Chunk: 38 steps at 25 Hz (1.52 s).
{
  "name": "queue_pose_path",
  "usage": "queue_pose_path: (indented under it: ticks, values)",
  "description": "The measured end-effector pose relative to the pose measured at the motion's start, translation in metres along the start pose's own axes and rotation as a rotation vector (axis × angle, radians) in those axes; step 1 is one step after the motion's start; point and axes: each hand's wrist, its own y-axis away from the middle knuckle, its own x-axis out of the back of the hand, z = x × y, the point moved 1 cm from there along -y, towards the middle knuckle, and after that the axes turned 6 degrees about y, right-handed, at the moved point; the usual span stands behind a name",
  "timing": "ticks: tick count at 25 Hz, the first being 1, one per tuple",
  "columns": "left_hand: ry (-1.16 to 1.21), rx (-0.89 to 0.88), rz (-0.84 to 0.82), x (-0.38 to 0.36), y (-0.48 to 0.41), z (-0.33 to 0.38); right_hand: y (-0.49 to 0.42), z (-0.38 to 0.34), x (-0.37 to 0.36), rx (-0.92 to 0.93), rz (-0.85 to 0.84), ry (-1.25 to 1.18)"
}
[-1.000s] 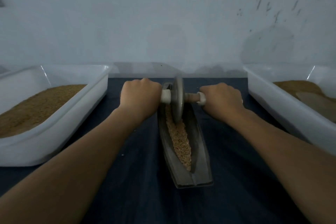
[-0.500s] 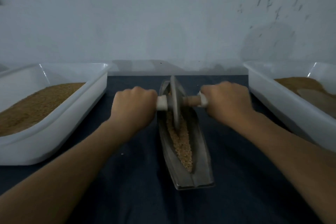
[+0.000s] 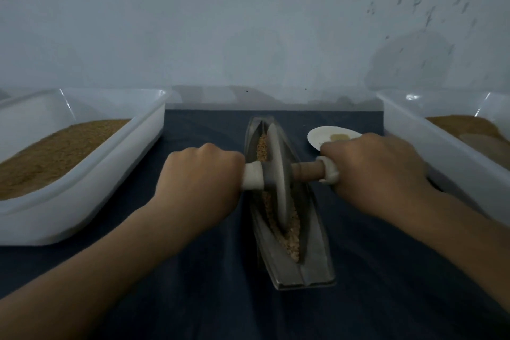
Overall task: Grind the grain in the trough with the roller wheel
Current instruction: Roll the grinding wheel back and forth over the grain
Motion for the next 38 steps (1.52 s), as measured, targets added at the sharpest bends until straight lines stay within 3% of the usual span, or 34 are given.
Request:
queue_pose_path:
  ticks: [4,6,10,12,15,17,20,22,26,27,31,34,36,38]
  values:
    - [-0.005,0.154,-0.116,-0.011,-0.061,-0.004,-0.052,-0.007,-0.032,-0.178,-0.330,-0.021]
    - [0.010,0.140,-0.150,-0.008,-0.063,-0.004,-0.052,-0.003,-0.031,-0.178,-0.375,-0.041]
    - [0.055,-0.021,0.017,0.003,0.008,0.001,0.001,-0.001,0.004,0.028,-0.042,0.069]
    - [0.044,-0.063,0.076,0.011,0.010,-0.001,0.007,0.004,0.011,0.079,0.020,0.029]
    - [-0.017,0.043,-0.033,-0.005,-0.008,0.003,-0.011,-0.008,-0.006,-0.028,-0.127,0.109]
    - [-0.002,0.105,-0.062,-0.015,-0.046,-0.001,-0.041,-0.013,-0.025,-0.145,-0.231,0.012]
    - [0.043,0.141,-0.193,-0.011,-0.074,-0.008,-0.064,-0.008,-0.030,-0.160,-0.359,-0.047]
    - [0.071,0.112,-0.189,-0.008,-0.052,-0.006,-0.047,-0.003,-0.024,-0.093,-0.300,0.011]
    - [0.049,-0.043,0.058,0.007,0.007,0.001,0.009,0.001,-0.001,0.100,-0.012,0.037]
    - [0.040,-0.051,0.083,0.007,0.000,0.000,0.010,0.003,-0.003,0.107,-0.015,0.030]
    - [0.030,0.115,-0.094,-0.013,-0.044,-0.001,-0.041,-0.013,-0.023,-0.094,-0.229,0.037]
    - [0.086,0.188,-0.215,-0.012,-0.070,-0.006,-0.070,-0.013,-0.026,-0.111,-0.378,-0.010]
    - [0.079,0.145,-0.181,-0.009,-0.046,-0.002,-0.050,-0.009,-0.017,-0.053,-0.339,-0.003]
    - [0.050,0.047,-0.025,0.001,-0.006,0.004,-0.014,-0.008,-0.007,0.036,-0.179,0.034]
